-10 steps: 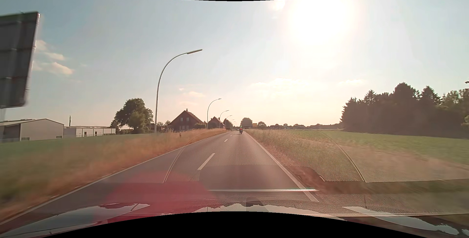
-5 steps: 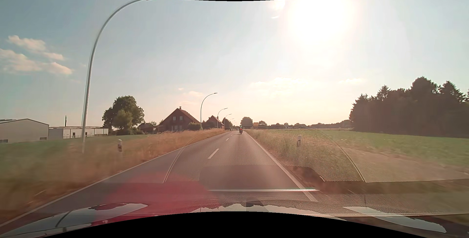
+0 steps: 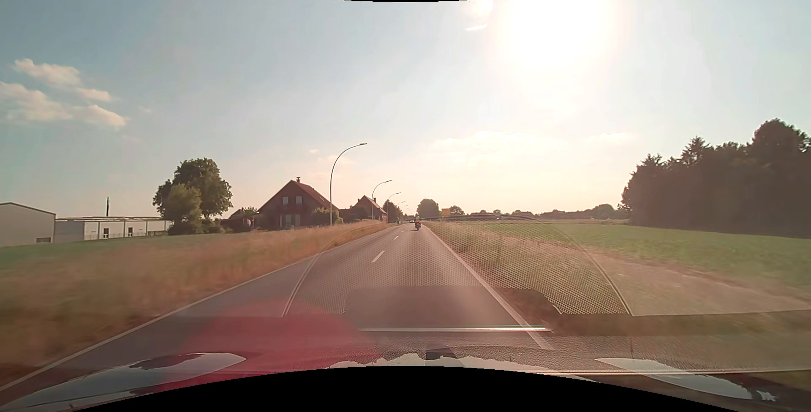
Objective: Follow the waypoints while adhering to traffic rules and regulations
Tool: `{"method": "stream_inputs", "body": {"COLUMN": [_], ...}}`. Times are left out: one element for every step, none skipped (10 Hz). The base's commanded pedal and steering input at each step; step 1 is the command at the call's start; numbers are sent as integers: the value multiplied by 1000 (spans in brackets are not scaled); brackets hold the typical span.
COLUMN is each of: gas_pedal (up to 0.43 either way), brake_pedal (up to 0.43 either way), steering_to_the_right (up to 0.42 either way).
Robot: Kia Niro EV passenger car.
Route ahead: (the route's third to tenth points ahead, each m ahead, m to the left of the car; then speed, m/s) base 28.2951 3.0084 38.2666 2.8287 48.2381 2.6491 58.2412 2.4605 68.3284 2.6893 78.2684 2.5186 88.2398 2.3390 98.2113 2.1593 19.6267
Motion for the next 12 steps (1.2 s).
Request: {"method": "stream_inputs", "body": {"gas_pedal": [350,339,331,331,331,331,331,331,331,331,331,331], "brake_pedal": [0,0,0,0,0,0,0,0,0,0,0,0], "steering_to_the_right": [-4,-4,-4,-4,0,0,0,0,0,0,0,0]}}
